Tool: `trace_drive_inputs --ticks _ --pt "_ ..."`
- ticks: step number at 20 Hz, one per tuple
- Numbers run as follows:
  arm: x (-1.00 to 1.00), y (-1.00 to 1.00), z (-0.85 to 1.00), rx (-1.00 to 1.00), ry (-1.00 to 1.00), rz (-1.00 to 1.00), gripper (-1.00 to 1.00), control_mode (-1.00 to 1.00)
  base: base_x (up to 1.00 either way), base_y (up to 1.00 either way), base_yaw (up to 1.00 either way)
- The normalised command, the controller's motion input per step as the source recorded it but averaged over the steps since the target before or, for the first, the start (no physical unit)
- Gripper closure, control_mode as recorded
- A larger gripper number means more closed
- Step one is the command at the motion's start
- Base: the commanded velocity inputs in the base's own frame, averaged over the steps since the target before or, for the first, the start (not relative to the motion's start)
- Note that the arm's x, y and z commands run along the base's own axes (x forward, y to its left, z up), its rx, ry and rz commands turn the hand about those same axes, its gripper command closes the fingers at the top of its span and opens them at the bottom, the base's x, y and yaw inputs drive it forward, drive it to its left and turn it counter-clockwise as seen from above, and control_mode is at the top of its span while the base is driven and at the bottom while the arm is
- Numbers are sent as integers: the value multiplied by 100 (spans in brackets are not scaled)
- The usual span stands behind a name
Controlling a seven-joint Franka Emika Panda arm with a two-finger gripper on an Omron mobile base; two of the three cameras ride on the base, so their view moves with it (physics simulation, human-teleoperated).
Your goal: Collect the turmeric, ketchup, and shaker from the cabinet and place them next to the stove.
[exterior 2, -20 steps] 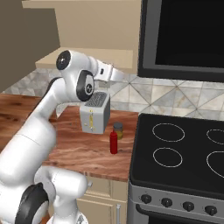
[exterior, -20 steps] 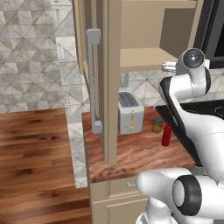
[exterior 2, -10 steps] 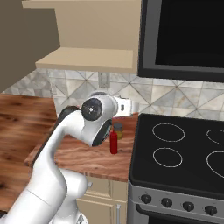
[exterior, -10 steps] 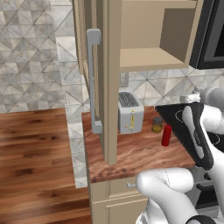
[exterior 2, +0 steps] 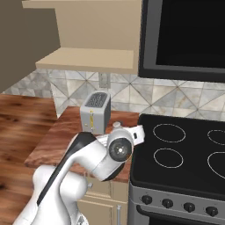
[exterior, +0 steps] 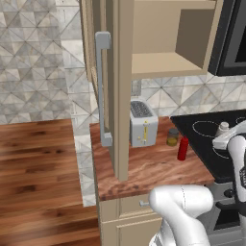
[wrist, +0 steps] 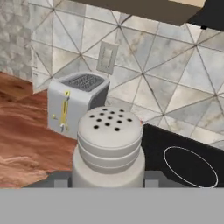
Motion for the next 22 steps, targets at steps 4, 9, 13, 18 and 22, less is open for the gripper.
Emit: trace_drive_inputs --ticks 4,9,13,18,22 --pt "-49 -1 -43 -19 15 29 100 -100 0 0 0" --pt "-19 0 -47 -20 19 29 100 -100 0 0 0" --pt "-2 -4 -52 -4 11 28 100 -100 0 0 0" --pt "3 0 -41 8 1 18 100 -100 0 0 0" --pt "15 0 -27 8 2 16 100 -100 0 0 0"
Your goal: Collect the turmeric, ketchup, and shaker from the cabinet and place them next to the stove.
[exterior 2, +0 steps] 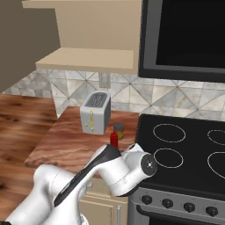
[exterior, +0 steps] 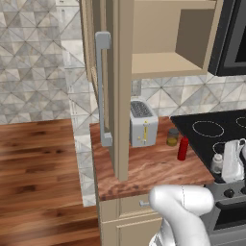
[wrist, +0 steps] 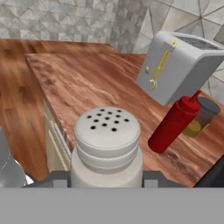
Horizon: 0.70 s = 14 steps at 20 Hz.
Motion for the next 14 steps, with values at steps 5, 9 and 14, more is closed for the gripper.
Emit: trace_drive_inputs --ticks 5,9,14 --pt "31 0 -12 5 8 13 100 -100 0 0 0" --pt "30 -3 -11 3 5 6 100 -100 0 0 0" --pt "28 0 -28 4 5 6 100 -100 0 0 0"
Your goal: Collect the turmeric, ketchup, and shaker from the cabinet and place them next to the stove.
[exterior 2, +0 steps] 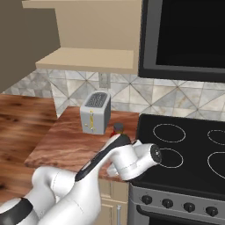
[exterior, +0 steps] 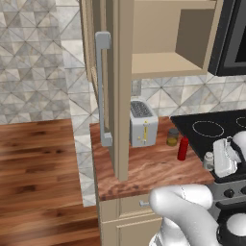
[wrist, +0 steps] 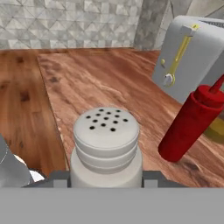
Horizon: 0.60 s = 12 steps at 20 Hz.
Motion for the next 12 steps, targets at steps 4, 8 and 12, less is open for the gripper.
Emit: trace_drive_inputs --ticks 4,8,12 --pt "26 0 -31 8 1 4 100 -100 0 0 0" --pt "22 0 -30 8 0 2 100 -100 0 0 0" --pt "22 -1 -29 8 0 1 100 -100 0 0 0"
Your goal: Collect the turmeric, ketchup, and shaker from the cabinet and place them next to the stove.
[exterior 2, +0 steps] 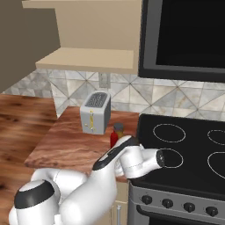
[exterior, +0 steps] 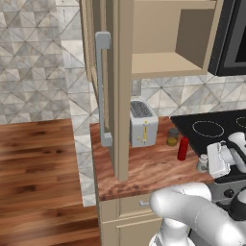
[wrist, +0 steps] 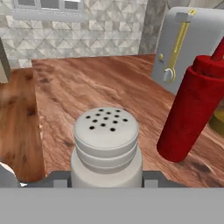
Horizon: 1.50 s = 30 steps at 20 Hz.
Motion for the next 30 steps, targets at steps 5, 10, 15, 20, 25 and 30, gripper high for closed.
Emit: trace_drive_inputs --ticks 5,10,15,20,25,30 --pt "18 -2 -16 2 -1 0 100 -100 0 0 0" --pt "12 0 -9 0 -5 0 100 -100 0 0 0" --pt "11 0 -13 0 -4 0 100 -100 0 0 0" --pt "7 0 -17 0 -3 0 100 -100 0 0 0" --pt "10 0 -27 0 0 0 100 -100 0 0 0" --pt "15 0 -25 0 0 0 -100 -100 0 0 0"
